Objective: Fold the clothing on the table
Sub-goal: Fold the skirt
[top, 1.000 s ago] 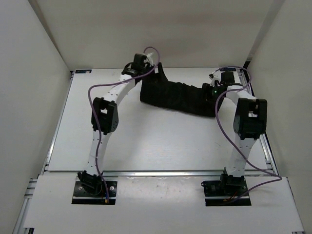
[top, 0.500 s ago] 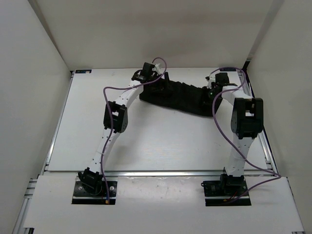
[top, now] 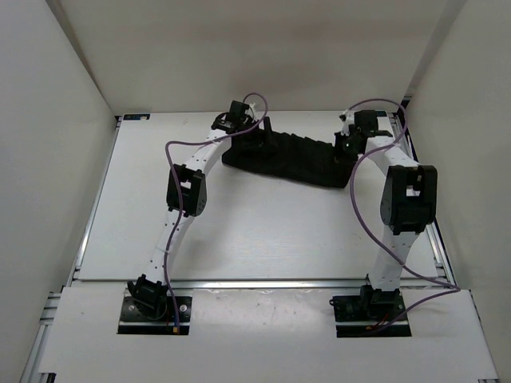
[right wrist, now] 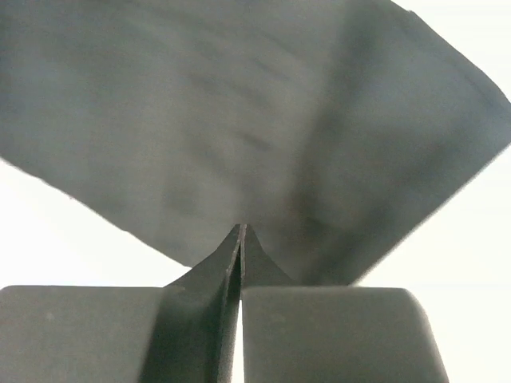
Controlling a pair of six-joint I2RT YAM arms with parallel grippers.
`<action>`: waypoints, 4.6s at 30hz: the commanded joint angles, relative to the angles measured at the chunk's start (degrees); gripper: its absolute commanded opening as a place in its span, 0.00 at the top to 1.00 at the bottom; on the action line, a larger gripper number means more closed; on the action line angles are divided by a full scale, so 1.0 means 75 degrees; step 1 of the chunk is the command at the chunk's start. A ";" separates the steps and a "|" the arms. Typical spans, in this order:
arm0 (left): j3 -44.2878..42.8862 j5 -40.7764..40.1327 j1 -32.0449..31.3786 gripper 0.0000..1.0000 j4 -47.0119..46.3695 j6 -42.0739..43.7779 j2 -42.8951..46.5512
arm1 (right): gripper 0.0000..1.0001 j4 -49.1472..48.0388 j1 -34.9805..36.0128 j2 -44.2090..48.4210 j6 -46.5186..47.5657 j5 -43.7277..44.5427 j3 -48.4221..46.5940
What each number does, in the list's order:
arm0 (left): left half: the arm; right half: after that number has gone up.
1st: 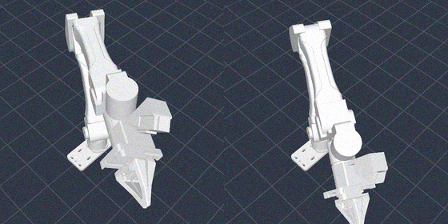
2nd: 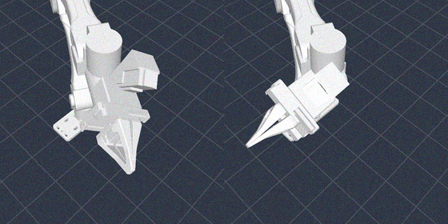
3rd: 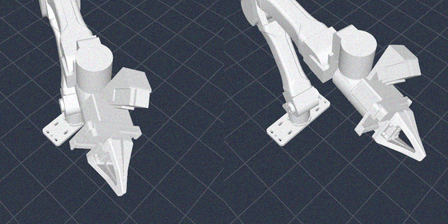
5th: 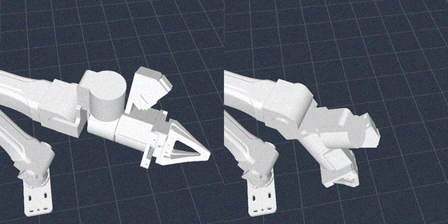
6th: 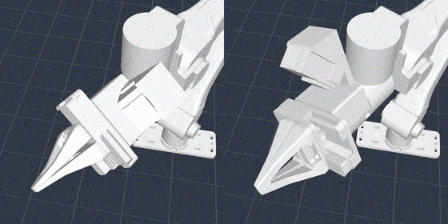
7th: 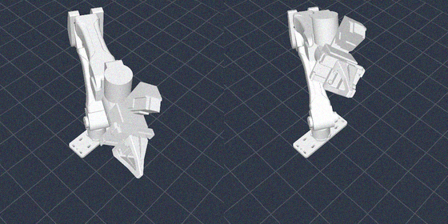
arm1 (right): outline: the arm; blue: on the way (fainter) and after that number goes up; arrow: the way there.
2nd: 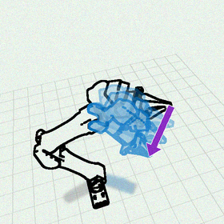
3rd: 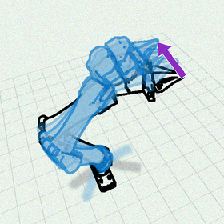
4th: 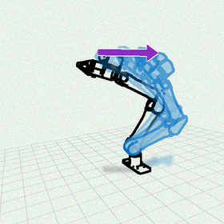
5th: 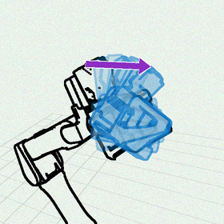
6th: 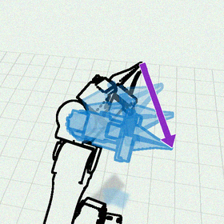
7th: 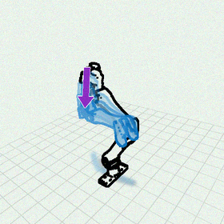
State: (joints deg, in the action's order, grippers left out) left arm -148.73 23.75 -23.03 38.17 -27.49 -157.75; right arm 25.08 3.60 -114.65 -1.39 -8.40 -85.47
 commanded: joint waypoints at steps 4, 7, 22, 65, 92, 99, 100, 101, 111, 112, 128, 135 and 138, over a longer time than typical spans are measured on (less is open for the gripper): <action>0.0879 -0.0787 -0.0538 0.01 0.1168 0.0114 0.0677 | 1.00 -0.0356 0.0339 0.0194 -0.0776 -0.5708 -0.1084; 0.1510 -0.0951 -0.0750 0.01 0.1052 -0.0026 0.1122 | 1.00 -0.0016 0.0901 0.0018 -0.0378 -0.6098 -0.1038; 0.6961 -0.0553 -0.0797 0.01 -0.2347 -0.1514 0.3865 | 1.00 -0.0028 0.0809 -0.1352 -0.0635 -0.5538 -0.0638; 0.5089 0.0267 -0.1781 0.01 -0.2465 -0.1326 0.3644 | 0.00 -0.1715 -0.2846 0.1131 -0.3142 -0.5690 0.3018; 0.5029 0.0747 -0.1418 0.02 -0.2676 -0.1703 0.2706 | 0.01 -0.2276 -0.1206 -0.1025 -0.4139 -0.4703 0.1401; 0.5229 0.0818 -0.1348 0.01 -0.2734 -0.1749 0.2799 | 0.26 -0.2839 -0.0984 -0.1635 -0.4479 -0.5160 0.0616; 0.5217 0.0841 -0.1348 0.01 -0.2688 -0.1749 0.2788 | 0.34 -0.2875 -0.0972 -0.1728 -0.4456 -0.5172 0.0569; 0.5217 0.0853 -0.1383 0.02 -0.2699 -0.1749 0.2776 | 0.48 -0.2817 -0.0925 -0.1764 -0.4525 -0.5149 0.0522; 0.5146 0.0970 -0.1406 0.02 -0.2477 -0.1644 0.2741 | 1.00 -0.3202 -0.1088 -0.1134 -0.4701 -0.5289 0.1151; 0.5216 0.0994 -0.1406 0.01 -0.2511 -0.1632 0.2741 | 1.00 -0.3273 -0.1193 -0.0922 -0.4818 -0.5301 0.1467; 0.5639 0.1521 -0.1524 0.02 -0.2700 -0.1515 0.3010 | 0.01 -0.3567 -0.1265 -0.1235 -0.4960 -0.4575 0.2011; 0.5311 0.1731 -0.1489 0.02 -0.2489 -0.1445 0.2742 | 0.42 -0.3953 -0.0761 -0.1319 -0.5053 -0.4739 0.1868; 0.5193 0.1802 -0.1488 0.02 -0.2348 -0.1421 0.2671 | 0.91 -0.4210 -0.0795 -0.1085 -0.5111 -0.4657 0.2277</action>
State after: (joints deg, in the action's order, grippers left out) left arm -108.20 35.22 -33.63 16.95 -39.38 -137.95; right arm -4.91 -2.22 -123.33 -39.92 -45.52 -70.89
